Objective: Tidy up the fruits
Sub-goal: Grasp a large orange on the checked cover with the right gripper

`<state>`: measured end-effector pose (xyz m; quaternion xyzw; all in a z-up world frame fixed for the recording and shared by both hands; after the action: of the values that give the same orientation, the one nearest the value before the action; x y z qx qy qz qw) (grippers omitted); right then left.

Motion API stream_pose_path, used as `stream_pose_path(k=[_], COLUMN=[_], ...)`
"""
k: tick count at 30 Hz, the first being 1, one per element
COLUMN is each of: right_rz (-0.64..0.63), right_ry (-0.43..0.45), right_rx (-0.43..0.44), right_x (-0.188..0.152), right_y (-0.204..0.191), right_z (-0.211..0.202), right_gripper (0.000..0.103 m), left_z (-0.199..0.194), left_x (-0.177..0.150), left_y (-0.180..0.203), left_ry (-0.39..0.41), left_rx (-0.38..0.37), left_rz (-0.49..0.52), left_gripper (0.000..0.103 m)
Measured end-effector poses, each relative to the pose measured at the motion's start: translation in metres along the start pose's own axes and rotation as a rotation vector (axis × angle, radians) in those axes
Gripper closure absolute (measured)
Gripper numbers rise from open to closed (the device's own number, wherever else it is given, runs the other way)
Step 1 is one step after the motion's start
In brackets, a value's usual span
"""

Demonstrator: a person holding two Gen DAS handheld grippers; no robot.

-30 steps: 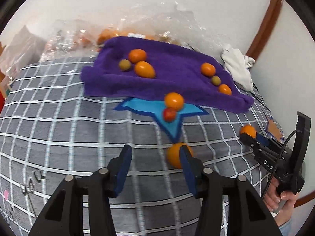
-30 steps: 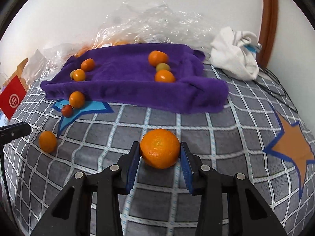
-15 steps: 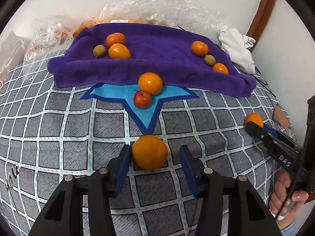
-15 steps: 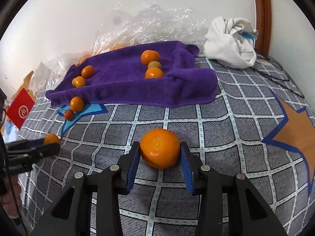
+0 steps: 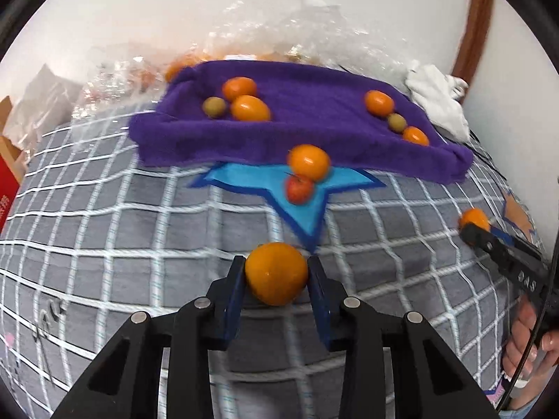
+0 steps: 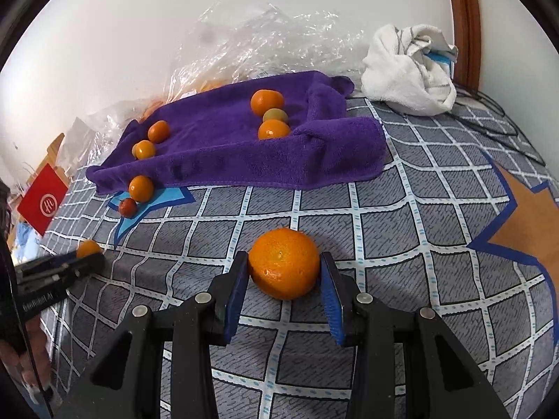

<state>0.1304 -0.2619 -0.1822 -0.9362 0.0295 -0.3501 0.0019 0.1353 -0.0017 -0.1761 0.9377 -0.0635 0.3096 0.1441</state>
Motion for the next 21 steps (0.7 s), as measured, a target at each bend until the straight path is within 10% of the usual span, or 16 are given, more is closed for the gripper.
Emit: stream_pose_path(k=[13, 21], right_rz=[-0.044, -0.012], right_ry=[-0.007, -0.010], right_rx=[0.014, 0.029], right_x=[0.008, 0.006], right_y=[-0.039, -0.034], right_z=[0.011, 0.011], right_gripper=[0.063, 0.063], left_z=[0.010, 0.004], left_x=[0.005, 0.003], left_y=[-0.033, -0.050], left_ry=[0.069, 0.110], left_rx=[0.060, -0.092], left_rz=[-0.027, -0.122], left_gripper=[0.070, 0.070])
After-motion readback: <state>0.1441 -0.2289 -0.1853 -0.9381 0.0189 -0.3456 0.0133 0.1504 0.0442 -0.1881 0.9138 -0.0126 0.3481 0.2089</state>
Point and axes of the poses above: each gripper's, at about its wrist camera, not at the fingertips, and z roughly the way its jaws point, y to its right, x to its top, the point moved 3 cm from there along z, roughly the way its jaws point, and after that the axes turned 10 degrees about -x, right-handed, at the moved point
